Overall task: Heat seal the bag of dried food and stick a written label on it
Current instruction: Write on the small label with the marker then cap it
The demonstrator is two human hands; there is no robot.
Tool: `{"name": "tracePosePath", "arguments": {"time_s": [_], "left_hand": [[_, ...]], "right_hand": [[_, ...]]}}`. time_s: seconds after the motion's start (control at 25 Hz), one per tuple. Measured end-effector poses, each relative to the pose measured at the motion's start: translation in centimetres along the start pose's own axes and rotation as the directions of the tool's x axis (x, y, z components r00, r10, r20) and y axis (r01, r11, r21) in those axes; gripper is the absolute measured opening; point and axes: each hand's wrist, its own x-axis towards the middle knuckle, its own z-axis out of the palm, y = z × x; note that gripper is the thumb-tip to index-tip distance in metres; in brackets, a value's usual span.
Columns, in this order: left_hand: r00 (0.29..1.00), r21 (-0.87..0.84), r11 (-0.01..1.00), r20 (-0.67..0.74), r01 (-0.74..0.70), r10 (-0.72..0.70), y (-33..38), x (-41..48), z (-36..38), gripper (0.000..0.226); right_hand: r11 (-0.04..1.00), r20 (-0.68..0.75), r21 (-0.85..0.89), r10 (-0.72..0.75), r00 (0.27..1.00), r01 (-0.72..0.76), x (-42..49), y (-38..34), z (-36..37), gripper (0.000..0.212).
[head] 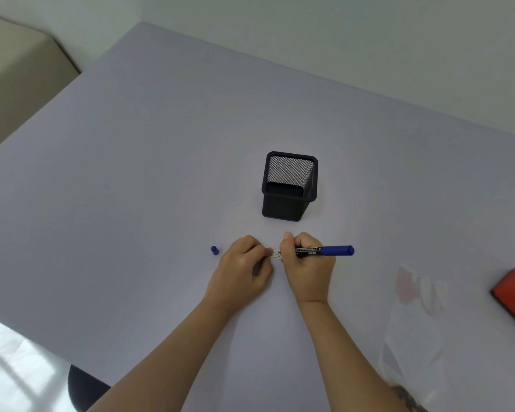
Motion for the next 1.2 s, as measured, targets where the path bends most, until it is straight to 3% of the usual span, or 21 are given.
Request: {"name": "tracePosePath", "arguments": {"time_s": [1.2], "left_hand": [[1.000, -0.001, 1.000, 0.011, 0.019, -0.019, 0.18, 0.12, -0.15, 0.024]], "right_hand": [[1.000, 0.030, -0.030, -0.002, 1.000, 0.003, -0.10, 0.21, 0.08, 0.046]]}}
